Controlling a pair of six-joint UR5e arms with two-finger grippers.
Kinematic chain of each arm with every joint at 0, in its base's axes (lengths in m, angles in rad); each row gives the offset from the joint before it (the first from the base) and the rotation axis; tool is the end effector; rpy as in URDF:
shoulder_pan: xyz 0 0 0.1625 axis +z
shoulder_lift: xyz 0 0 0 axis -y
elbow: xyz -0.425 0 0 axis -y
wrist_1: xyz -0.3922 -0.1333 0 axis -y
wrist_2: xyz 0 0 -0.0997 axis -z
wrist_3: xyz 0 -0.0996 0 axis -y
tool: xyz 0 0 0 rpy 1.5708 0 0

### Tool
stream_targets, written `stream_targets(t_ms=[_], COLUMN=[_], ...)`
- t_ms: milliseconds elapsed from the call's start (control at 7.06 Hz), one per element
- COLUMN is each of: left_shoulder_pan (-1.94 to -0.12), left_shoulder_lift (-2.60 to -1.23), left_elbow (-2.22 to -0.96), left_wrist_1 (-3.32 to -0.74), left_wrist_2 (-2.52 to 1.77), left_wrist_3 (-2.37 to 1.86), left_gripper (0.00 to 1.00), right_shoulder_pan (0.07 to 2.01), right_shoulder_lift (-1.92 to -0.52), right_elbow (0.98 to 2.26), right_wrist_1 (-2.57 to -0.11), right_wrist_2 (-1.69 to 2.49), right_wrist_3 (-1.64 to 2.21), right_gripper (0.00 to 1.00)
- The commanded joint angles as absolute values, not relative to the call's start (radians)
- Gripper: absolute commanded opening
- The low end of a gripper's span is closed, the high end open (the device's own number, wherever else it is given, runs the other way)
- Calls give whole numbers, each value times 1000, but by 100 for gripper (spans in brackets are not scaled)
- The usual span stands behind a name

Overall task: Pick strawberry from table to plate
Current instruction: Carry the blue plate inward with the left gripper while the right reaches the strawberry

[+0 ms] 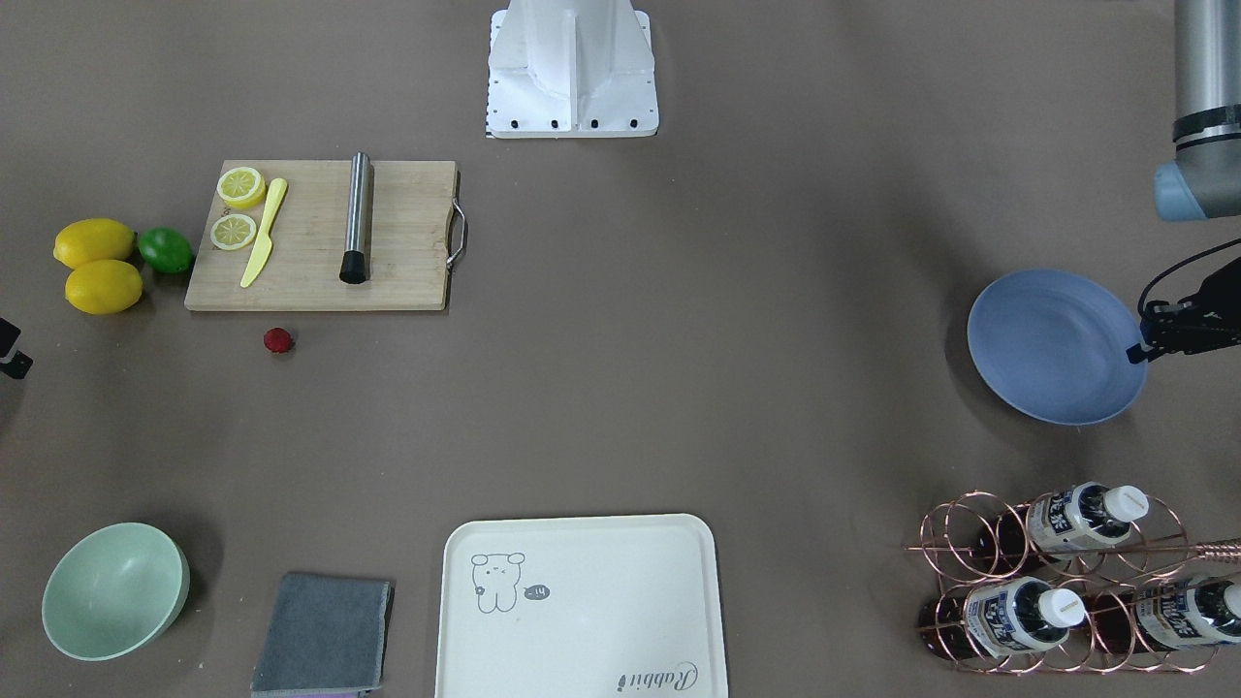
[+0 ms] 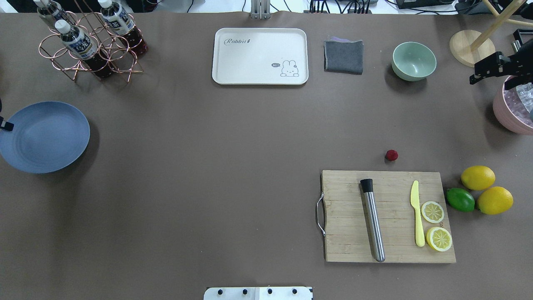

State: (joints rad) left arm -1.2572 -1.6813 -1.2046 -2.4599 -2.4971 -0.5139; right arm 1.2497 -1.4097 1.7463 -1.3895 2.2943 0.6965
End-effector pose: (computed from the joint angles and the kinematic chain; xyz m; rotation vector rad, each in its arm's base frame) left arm 0.1162 -0.5322 0.6733 0.1772 1.0511 0.1122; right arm -0.1134 -0.5545 0.4680 0.0878 -0.8582 0.1646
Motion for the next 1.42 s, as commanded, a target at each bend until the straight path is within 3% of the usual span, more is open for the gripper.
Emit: stream_targets(t_ms=[0,567,1275], left_shoulder_pan=[-1250,-918,-531], left_shoulder_lift=[-1738,-1782,-2041], left_elbow=[-1294,-1609,-1634], left_wrist_1=[-2422,-2418,-2238], left_wrist_2=[-2553,-2309,-1877], left_wrist_3=[-722,-1286,-1595], left_gripper=[0,0,0], right_shoulder_pan=[1232,1114,898], right_shoulder_lift=[-1408,-1370,-1338], right_elbow=[1752,1743,1733], right_wrist_1=[-1388,-1368,-1289], right_wrist_2=[2293,2237,2129], right_wrist_3=[698,712,962], right_gripper=[100,100,100])
